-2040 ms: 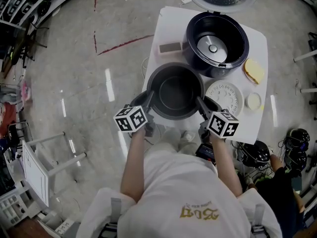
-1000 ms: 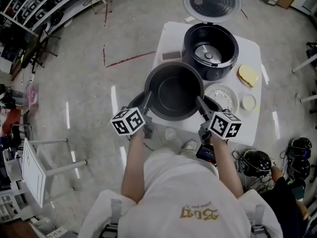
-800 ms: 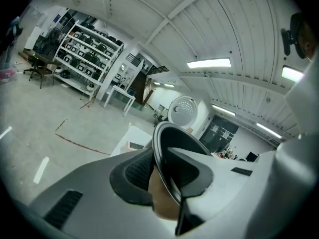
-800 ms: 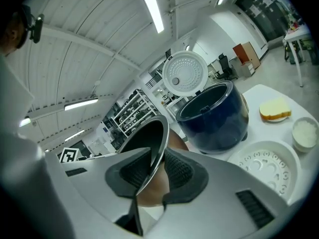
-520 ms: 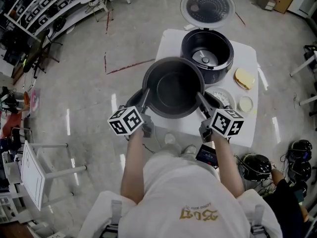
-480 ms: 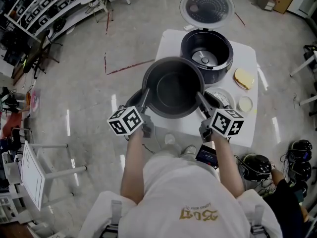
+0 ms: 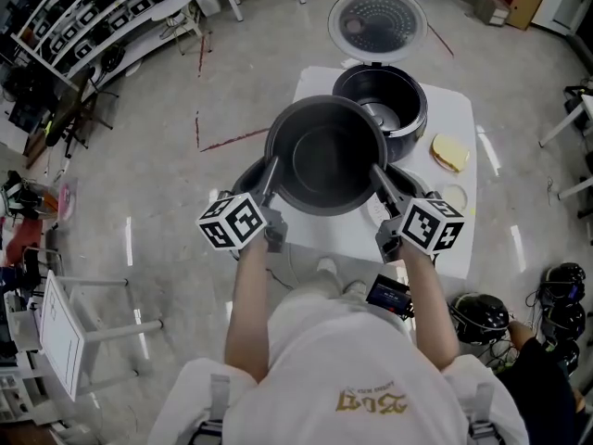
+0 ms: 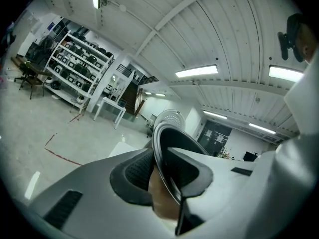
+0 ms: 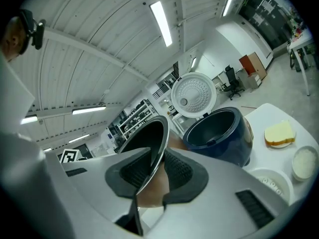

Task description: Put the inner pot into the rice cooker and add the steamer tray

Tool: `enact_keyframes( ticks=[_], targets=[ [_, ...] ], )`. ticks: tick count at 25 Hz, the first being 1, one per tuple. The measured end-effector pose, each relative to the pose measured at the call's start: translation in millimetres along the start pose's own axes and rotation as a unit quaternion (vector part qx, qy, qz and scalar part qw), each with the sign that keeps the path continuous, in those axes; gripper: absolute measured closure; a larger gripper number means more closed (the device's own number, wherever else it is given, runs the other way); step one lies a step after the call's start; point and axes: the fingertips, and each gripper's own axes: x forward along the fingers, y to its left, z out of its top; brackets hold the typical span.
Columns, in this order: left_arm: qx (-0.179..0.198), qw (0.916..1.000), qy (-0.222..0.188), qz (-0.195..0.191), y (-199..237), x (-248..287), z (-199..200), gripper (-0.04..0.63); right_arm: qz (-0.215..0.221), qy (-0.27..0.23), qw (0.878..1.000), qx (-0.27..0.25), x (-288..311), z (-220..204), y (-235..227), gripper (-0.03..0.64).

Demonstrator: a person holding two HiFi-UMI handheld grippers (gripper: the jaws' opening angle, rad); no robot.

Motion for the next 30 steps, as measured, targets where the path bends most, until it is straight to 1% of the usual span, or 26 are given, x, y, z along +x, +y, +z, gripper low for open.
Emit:
enact_keyframes(
  ticks=[7, 18, 24, 30],
  targets=[
    [0.009, 0.9993, -0.009, -0.036, -14.3, 26.2, 26.6, 0.499, -0.010, -0.028, 1.000, -0.011, 4.4, 33.7, -2.0, 0.523],
    [0.003, 0.9956, 0.000, -0.093, -34.2, 99.2, 47.1, 0.499, -0.053, -0.060, 0.997, -0.021, 12.4, 83.6, -35.1, 0.523],
    [0.007, 0.9933, 0.008, -0.115, -48.1, 136.1, 50.3, 0.500, -0.072, -0.074, 0.994, -0.017, 12.1, 102.6, -59.5, 0.523],
    [0.004, 0.9911, 0.012, -0.133, -48.7, 163.1, 59.1, 0.502, -0.087, -0.085, 0.993, -0.014, 22.0, 115.7, -70.6, 0.523]
  ],
)
